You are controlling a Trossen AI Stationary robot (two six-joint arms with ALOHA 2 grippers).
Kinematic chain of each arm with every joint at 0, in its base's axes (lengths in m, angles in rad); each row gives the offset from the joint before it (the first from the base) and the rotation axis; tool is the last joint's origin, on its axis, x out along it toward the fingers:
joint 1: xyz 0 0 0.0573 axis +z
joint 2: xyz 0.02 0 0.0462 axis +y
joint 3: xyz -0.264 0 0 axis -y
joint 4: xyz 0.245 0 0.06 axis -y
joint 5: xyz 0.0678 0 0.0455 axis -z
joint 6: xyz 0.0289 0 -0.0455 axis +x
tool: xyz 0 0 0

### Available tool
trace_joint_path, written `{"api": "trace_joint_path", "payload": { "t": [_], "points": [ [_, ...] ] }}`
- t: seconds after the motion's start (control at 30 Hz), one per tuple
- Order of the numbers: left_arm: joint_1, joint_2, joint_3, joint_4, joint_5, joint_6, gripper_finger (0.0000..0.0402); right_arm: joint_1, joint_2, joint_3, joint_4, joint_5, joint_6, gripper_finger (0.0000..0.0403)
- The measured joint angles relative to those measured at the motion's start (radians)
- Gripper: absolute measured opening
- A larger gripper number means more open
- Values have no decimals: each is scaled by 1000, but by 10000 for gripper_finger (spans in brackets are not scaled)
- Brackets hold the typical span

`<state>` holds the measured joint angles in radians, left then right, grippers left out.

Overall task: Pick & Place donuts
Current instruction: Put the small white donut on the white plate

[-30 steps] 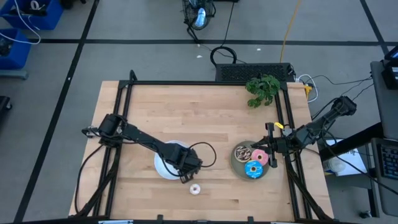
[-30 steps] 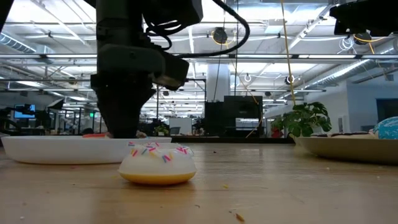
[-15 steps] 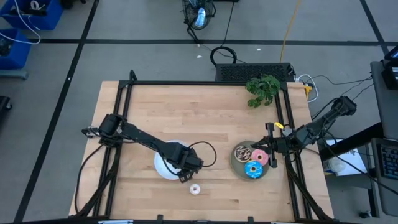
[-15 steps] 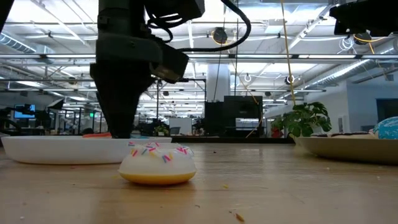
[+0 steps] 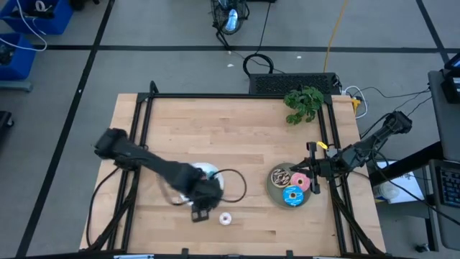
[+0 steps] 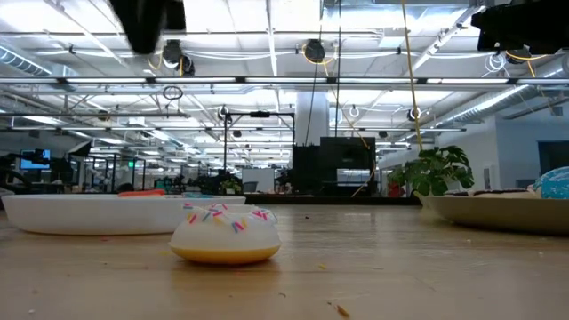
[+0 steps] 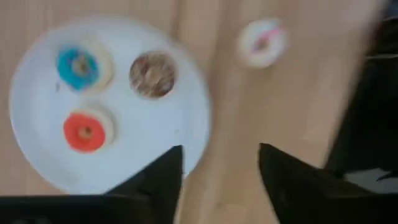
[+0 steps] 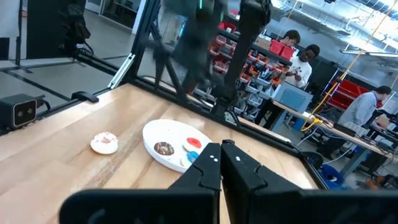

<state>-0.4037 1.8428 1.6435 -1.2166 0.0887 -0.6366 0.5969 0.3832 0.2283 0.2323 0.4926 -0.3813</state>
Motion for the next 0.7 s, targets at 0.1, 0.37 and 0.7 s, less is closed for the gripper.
{"api": "trace_joint_path", "payload": {
  "t": [0.1, 0.37, 0.7],
  "points": [
    [-62, -110, -24, 69, -136, 3, 136, 0, 0, 0, 0, 0, 1, 0],
    [-260, -476, -254, 165, -724, -121, 9, 0, 14, 0, 3, 0, 2, 0],
    [-231, -806, -794, 628, -747, -232, 3, 0, 31, 0, 36, 1, -6, 0]
  ]
}}
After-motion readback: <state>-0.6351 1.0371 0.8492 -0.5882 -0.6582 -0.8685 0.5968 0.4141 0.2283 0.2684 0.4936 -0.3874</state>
